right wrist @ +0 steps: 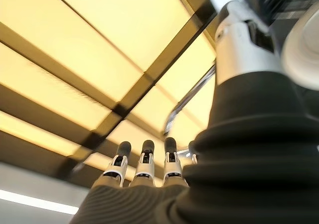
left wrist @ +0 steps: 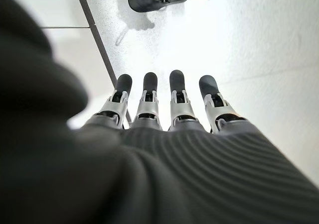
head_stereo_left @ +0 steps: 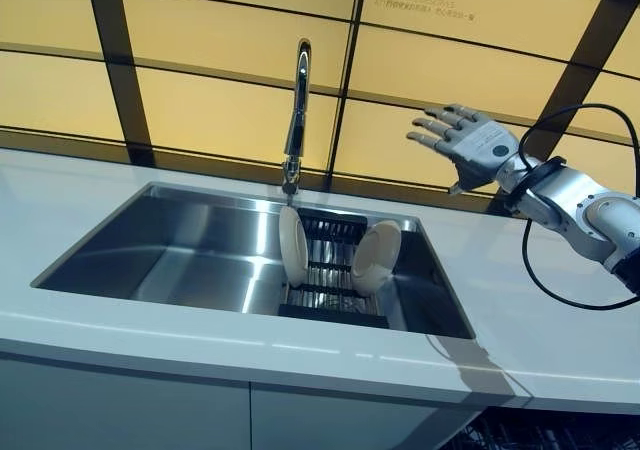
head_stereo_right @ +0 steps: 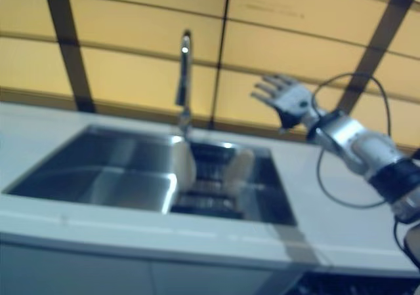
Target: Take plates into dishwasher
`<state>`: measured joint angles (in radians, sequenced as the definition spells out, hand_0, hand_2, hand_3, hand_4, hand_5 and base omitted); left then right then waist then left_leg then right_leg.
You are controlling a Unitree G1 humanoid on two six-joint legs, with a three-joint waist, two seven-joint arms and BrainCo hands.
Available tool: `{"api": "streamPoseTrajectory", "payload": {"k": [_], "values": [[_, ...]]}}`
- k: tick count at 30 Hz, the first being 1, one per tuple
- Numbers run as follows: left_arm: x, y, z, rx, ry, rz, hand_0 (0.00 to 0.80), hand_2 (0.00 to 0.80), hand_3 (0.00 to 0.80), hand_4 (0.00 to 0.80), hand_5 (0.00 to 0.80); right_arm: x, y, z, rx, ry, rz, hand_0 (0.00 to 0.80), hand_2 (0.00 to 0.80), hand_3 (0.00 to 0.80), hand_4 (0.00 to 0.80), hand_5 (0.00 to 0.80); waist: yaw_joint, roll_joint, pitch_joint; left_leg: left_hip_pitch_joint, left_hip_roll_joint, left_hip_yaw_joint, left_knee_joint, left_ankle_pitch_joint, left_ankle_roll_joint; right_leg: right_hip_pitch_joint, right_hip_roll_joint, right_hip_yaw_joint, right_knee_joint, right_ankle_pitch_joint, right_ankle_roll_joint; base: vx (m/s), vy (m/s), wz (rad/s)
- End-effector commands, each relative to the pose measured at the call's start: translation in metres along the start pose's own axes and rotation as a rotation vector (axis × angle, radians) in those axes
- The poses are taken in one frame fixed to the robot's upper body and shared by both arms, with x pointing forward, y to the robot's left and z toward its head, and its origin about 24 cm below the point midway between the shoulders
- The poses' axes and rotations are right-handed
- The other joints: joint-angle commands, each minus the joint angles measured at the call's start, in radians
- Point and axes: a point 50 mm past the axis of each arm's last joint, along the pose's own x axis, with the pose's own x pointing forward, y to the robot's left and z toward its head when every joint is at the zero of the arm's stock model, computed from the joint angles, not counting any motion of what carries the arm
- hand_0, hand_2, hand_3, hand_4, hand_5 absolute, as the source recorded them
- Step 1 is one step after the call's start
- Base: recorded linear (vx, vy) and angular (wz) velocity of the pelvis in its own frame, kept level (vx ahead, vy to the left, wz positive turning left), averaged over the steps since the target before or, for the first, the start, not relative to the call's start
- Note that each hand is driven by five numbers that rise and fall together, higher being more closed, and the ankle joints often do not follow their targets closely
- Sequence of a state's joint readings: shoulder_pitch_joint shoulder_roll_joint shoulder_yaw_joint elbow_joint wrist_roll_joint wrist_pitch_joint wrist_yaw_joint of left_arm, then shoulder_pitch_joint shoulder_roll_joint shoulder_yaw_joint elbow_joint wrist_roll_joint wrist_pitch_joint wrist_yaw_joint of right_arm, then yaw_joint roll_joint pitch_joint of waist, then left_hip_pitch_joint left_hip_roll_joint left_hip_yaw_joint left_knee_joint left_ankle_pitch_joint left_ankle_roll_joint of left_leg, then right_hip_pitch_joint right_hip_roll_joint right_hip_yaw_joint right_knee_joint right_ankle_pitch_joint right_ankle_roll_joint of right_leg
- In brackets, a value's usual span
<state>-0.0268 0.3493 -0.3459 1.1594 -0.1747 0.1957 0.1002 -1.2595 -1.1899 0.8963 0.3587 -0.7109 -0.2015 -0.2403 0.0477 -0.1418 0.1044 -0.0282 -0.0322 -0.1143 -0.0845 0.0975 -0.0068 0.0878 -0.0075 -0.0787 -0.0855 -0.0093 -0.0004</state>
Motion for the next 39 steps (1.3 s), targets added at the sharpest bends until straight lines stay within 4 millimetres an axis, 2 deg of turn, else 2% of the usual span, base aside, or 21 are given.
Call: {"api": "streamPoseTrajectory", "payload": {"k": [1,6,17,39], "values": [[0.0,0.016,0.01,-0.085,-0.049,0.047,0.0,0.0,0.0,0.0,0.0,-0.013,-0.014,-0.029,-0.126,0.061,-0.017,0.0,0.0,0.0,0.0,0.0,0.045,-0.018,0.013,0.036,0.033,0.025,-0.003,-0.064,-0.018,-0.064,-0.062,0.01,0.002,0.104,0.112,-0.046,-0.035,0.06],[0.0,0.024,0.01,-0.174,-0.067,0.079,0.0,0.0,0.0,0.0,0.0,-0.027,-0.001,-0.037,-0.144,0.101,0.021,0.0,0.0,0.0,0.0,0.0,0.041,-0.011,0.05,0.004,0.034,0.017,-0.003,-0.052,-0.022,-0.094,-0.064,0.006,0.003,0.111,0.116,-0.058,-0.033,0.07],[-0.001,0.027,0.019,-0.207,-0.092,0.086,0.0,0.0,0.0,0.0,0.0,-0.03,0.007,-0.037,-0.154,0.116,0.029,0.0,0.0,0.0,0.0,0.0,0.031,0.007,0.097,-0.034,0.036,0.018,-0.003,-0.042,-0.027,-0.135,-0.063,0.009,0.005,0.115,0.115,-0.041,-0.008,0.0],[-0.001,0.017,0.028,-0.214,-0.119,0.044,0.0,0.0,0.0,0.0,0.0,-0.019,-0.001,-0.023,-0.105,0.076,-0.056,0.0,0.0,0.0,0.0,0.0,0.03,0.032,0.132,-0.058,0.034,0.023,-0.003,-0.037,-0.035,-0.16,-0.07,0.002,0.009,0.11,0.113,-0.001,0.0,0.0]]}}
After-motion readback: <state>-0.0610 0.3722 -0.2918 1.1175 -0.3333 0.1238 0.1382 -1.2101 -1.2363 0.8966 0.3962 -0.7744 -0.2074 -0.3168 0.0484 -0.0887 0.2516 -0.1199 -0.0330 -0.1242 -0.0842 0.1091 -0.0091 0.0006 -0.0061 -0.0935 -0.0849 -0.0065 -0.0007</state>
